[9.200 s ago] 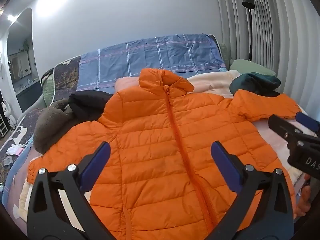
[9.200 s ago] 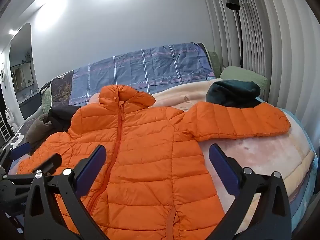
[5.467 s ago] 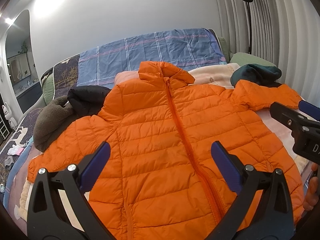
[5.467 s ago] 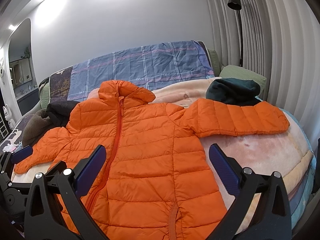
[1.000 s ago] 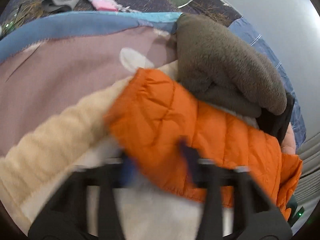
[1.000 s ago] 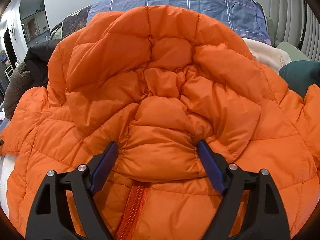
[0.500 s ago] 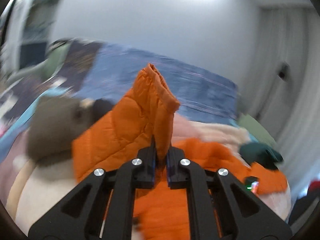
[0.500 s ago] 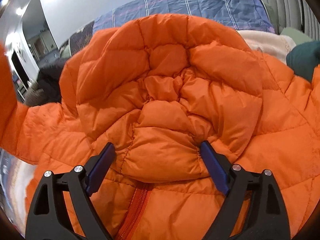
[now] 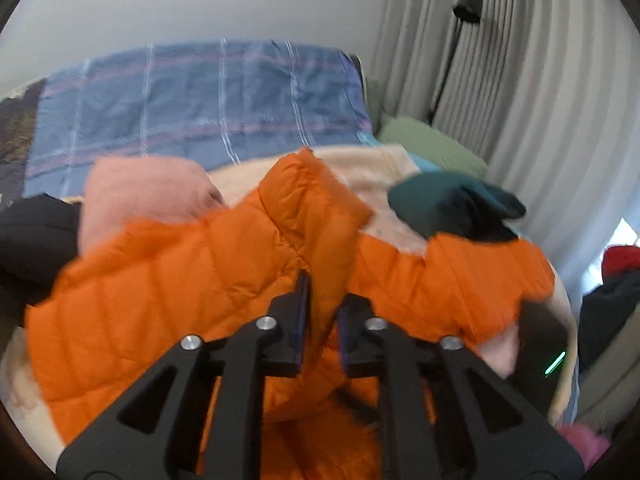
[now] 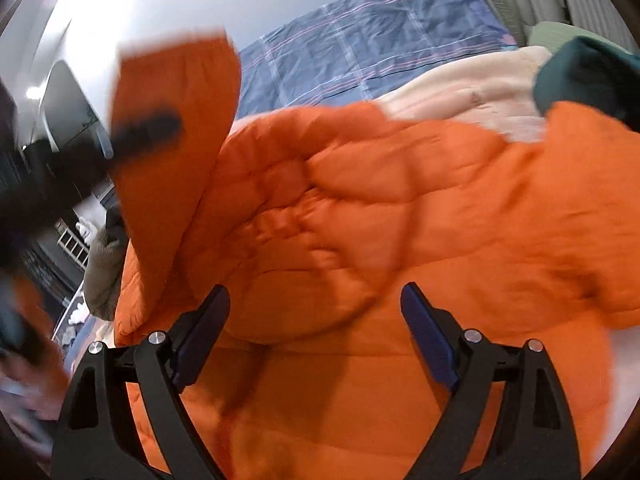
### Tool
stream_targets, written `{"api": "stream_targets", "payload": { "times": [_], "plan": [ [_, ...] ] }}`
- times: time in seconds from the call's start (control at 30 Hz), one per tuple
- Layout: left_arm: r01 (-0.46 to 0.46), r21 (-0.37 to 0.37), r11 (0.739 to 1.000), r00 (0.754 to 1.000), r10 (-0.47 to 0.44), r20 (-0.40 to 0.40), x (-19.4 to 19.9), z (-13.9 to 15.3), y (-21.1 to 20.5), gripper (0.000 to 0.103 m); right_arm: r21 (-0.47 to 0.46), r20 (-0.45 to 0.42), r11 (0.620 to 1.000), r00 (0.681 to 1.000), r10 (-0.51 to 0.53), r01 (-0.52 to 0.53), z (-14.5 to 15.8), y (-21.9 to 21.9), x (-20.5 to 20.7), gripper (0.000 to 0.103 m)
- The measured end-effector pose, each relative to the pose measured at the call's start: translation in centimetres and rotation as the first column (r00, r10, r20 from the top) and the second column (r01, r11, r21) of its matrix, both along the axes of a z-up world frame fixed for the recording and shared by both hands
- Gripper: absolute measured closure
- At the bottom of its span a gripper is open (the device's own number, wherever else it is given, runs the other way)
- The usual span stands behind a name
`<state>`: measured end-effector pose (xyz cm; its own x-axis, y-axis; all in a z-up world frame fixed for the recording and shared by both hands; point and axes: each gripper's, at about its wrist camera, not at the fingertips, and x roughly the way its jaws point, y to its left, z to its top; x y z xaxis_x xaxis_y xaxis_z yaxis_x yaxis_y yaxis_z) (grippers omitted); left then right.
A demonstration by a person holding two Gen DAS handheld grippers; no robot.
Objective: Fold large clothes
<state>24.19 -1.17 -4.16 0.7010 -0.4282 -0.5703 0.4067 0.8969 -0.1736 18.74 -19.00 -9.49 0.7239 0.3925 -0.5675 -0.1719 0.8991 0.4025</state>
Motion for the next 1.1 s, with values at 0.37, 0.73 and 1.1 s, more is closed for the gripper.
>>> {"api": "stream_targets", "payload": {
  "times": [0.37,0.73,1.1],
  "plan": [
    [0.029,-0.028,0.999,0.998,-0.030,-0.059,-2.1,-3.1,4.0,0.036,0.165,-0.011,0.984,0.997,0.077,-0.074,1.3,-5.0,-0.2,0.021],
    [-0.025,-0.008,1.000,0.998,0.025,-0.053,-6.2,-4.8,10.9,0.018,0.311,-0.077,0.922,0.961,0.265,-0.229,1.4,-0.8,2.2,0.018],
    [-0.147,0.039,0.988,0.987,0.149,-0.063,-5.8,-6.5,13.8,0.018,0.185,-0.092,0.963,0.972,0.215,-0.196,1.4,0.1,1.8,0.017]
  ]
}}
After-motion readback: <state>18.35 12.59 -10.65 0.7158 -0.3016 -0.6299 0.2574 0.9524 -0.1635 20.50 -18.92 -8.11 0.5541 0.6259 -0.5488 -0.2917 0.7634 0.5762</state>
